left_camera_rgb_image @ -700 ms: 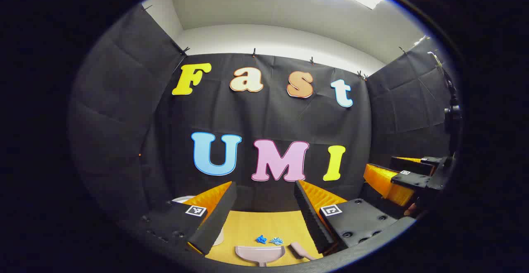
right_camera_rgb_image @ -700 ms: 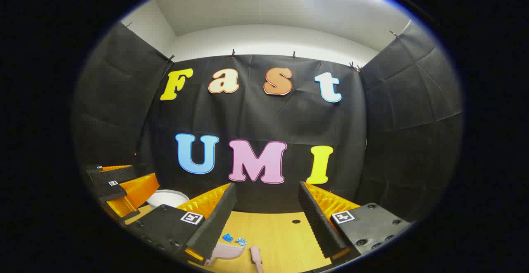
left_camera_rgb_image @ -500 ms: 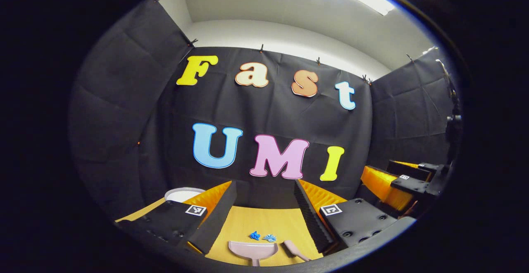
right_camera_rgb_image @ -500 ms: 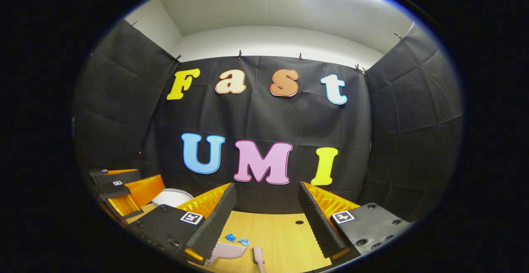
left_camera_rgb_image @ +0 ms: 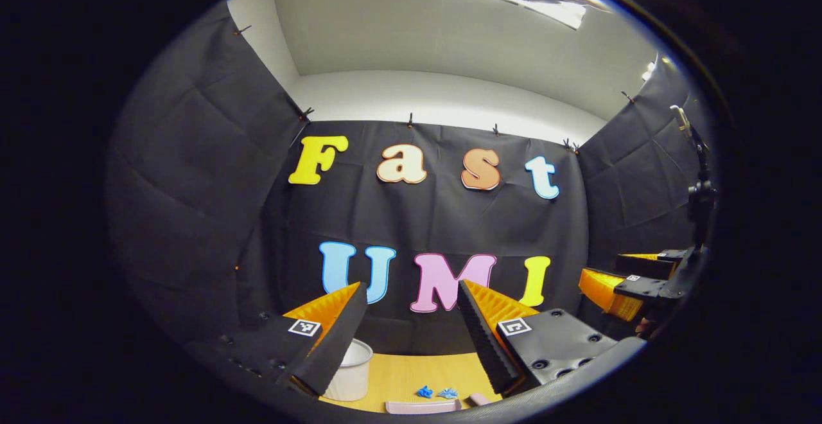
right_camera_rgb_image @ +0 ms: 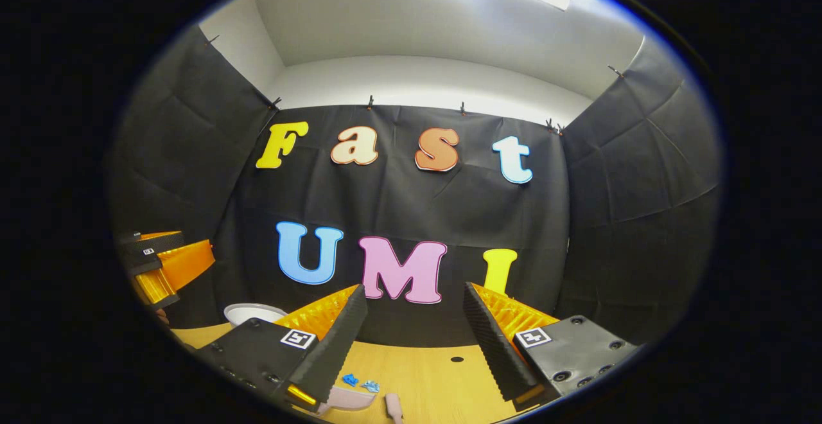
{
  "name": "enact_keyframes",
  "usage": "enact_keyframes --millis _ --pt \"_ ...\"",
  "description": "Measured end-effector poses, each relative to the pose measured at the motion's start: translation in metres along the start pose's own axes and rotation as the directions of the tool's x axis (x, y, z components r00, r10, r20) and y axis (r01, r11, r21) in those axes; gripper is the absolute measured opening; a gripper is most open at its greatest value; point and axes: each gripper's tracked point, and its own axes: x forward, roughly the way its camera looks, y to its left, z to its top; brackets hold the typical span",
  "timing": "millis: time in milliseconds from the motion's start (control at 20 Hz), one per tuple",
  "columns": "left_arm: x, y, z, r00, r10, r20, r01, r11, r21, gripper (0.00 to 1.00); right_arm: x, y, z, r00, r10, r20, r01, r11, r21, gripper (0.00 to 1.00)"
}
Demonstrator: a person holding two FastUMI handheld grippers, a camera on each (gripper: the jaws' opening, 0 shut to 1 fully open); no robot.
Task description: Pick up the small broom and dustpan from the desktop, sweep the trash into the dustpan with the broom, and then empty the trash into the garbage bin.
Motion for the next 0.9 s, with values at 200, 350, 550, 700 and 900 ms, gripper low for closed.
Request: enact_keyframes --millis 200,350,550,700,900 --pt "0.011 -0.001 -0.005 1.0 0.004 -0.021 -0.004 1.0 0.013 0.82 0.002 0.002 -0.008 1.0 -0.002 -0.018 0.002 1.0 -0.011 0.92" --pt "0.016 -0.003 -0.015 0.999 0.004 -0.052 -0.002 1.0 0.029 0.83 0.004 0.005 -0.015 0.999 0.002 -0.039 -0.002 1.0 0.001 0.96" --pt "0.019 -0.003 -0.026 0.996 -0.002 -0.092 0.005 0.999 0.036 0.8 0.005 0.004 -0.017 0.999 0.0 -0.044 0.0 1.0 -0.002 0.92" --pt "0.019 -0.004 -0.021 0.997 -0.01 -0.079 0.011 1.0 0.014 0.82 0.004 0.002 -0.014 0.999 -0.006 -0.034 0.006 1.0 0.006 0.96" --pt "0.016 0.003 -0.035 0.994 0.001 -0.11 0.004 0.999 0.05 0.83 0.004 -0.002 -0.023 0.998 -0.003 -0.062 0.004 1.0 0.018 0.92"
